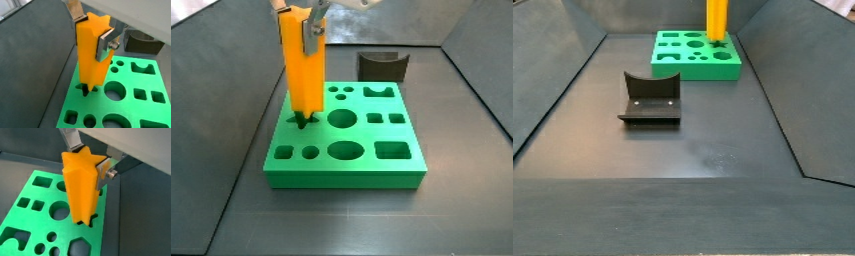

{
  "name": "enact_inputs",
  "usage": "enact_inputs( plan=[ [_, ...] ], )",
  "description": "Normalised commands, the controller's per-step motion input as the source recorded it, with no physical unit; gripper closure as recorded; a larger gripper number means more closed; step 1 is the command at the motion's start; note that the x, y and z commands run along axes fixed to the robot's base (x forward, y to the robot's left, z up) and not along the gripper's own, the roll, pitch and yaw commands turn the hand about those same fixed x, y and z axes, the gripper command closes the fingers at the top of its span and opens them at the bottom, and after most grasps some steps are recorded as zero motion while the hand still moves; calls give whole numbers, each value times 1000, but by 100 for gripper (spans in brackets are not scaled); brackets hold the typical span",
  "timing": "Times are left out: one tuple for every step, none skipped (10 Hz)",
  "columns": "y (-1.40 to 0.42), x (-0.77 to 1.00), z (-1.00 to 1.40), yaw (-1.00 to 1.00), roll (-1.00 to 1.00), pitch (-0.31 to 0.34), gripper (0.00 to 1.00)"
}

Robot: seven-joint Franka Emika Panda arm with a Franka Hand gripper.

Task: Pick up the star object. Move up. Place the star object on the fixture. Regrasp the star object. Move to above the board. Insert the star object.
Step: Insert the star object.

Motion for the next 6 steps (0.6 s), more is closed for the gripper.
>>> enact_inputs(
  plan=[
    [-31, -66, -151, -37, 20, 0, 100],
    [-54, -94, -146, -49, 49, 3, 100],
    [-49, -51, -106, -57, 21, 0, 100],
    [-51, 0, -117, -51, -4, -16, 100],
    [-3, 3, -66, 0, -19, -51, 100],
    [0, 0, -100, 0, -44, -66, 100]
  ],
)
